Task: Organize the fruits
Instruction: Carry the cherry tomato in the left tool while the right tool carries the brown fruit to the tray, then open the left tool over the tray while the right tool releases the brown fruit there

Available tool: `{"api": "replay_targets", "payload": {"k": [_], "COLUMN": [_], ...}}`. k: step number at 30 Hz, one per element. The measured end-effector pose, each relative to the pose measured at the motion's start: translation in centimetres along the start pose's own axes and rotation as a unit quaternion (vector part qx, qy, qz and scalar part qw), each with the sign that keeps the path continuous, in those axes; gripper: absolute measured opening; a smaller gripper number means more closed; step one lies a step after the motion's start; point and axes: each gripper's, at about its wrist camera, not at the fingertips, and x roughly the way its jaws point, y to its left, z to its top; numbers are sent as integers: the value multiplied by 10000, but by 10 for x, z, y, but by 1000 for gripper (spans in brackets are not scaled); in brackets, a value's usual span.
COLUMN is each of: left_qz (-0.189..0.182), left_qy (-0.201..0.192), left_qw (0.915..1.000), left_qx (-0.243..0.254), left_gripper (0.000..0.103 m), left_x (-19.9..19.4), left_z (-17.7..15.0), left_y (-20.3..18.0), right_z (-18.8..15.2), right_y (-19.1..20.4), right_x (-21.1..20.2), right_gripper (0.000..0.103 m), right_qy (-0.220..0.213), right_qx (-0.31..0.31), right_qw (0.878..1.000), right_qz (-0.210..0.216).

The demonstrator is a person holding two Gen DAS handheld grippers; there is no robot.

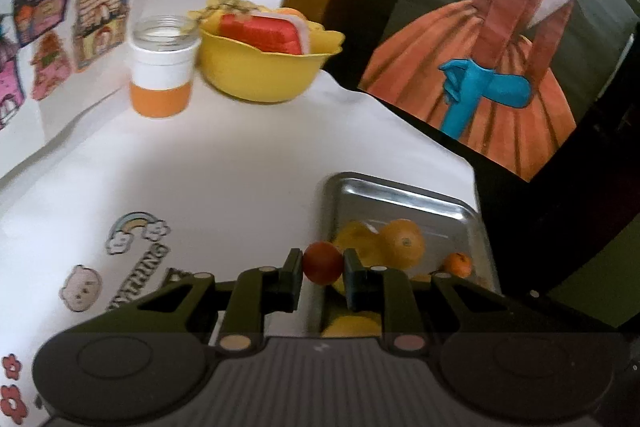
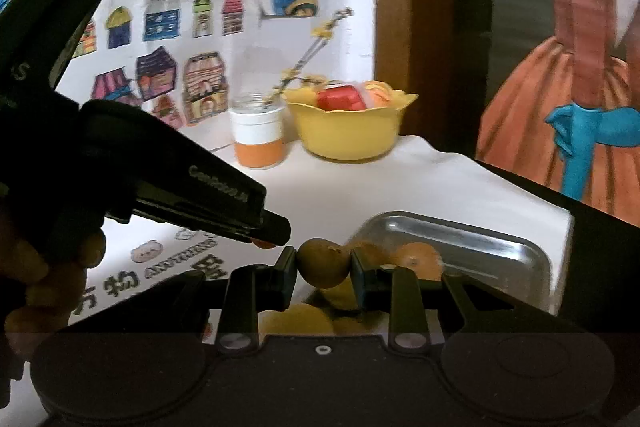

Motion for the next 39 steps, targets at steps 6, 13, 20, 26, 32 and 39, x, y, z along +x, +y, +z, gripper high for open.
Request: {"api": "replay_targets", "payload": {"k": [6,13,20,26,32,39], "left_qz": [-170,-370,-494,-485,-434,-415], "left_qy": [69,179,272,325,438,543], "left_qw": [9997,9989,9980,9977,9969,9965], "left_qx": [130,230,300,341,486,489], "left_gripper": [23,23,23,23,23,23], "left_x": [9,20,32,44,59,68], "left_z": [-2,-7,-12,-14,-23,-29], "left_y": [-24,-47,-64,-72,-81,-81], "right_z": [-9,-19,-27,-33,-38,-41], "right_y": [-24,-47,-64,-74,-78,-81], "right_x": [-6,-9,-8,-5,1,6], "right_gripper": [31,31,31,31,31,31], "right_qy": [52,136,234,309,420,506], "right_qx": [139,272,400,476,496,519], "right_qw": [9996,9982,9962,9949,9939,9932], "right_qz": [-255,-519,-732,-834,-886,-910]}}
